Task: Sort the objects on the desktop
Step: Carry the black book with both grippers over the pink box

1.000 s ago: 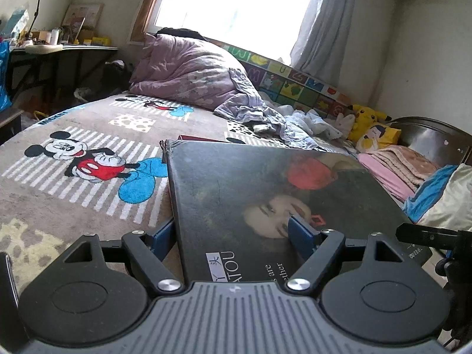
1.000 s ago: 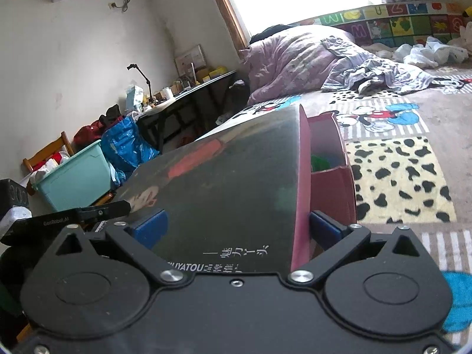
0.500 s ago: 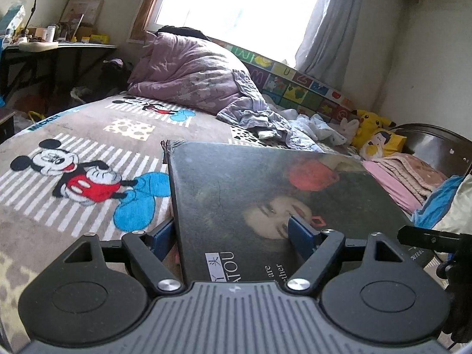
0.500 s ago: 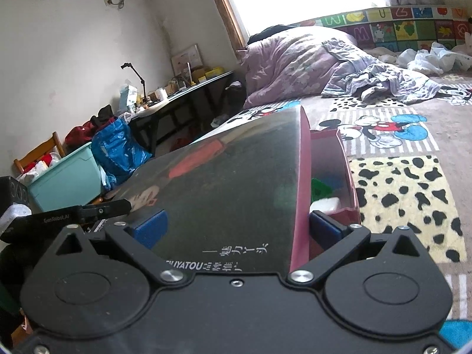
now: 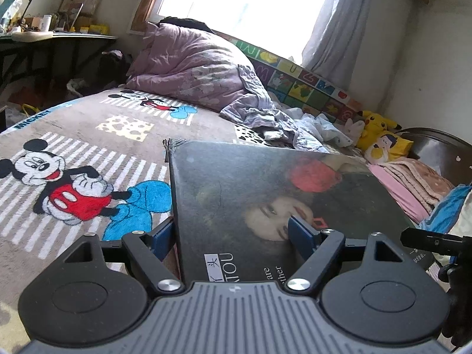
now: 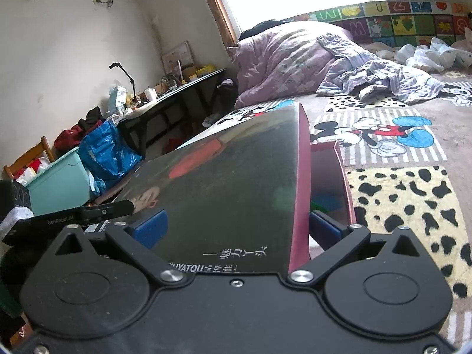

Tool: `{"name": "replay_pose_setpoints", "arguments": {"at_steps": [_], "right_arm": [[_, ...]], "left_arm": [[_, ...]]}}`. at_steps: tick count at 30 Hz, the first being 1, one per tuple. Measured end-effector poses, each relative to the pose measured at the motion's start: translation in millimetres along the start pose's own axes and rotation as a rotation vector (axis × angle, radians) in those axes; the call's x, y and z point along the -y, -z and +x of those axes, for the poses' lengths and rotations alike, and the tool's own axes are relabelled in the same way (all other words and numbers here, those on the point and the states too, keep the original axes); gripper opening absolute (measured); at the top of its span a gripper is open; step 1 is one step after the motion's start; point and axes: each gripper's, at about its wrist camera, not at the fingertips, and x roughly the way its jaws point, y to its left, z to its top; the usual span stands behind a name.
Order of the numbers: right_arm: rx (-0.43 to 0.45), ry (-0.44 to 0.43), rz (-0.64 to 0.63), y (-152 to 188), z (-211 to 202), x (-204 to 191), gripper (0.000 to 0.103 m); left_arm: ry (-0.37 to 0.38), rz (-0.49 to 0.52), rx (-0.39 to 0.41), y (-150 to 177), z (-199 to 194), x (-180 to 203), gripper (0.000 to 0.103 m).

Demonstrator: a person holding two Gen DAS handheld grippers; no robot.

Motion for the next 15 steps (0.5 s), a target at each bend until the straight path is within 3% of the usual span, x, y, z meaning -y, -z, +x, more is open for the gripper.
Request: {"name": "replay_pose_setpoints", "arguments": {"at_steps": [15], "right_arm": [[-0.031, 0.025, 0.021, -17, 30, 18, 0.103]], "left_arm": [[0.006, -0.070, -0.041, -8, 46, -15, 0.080]]}}
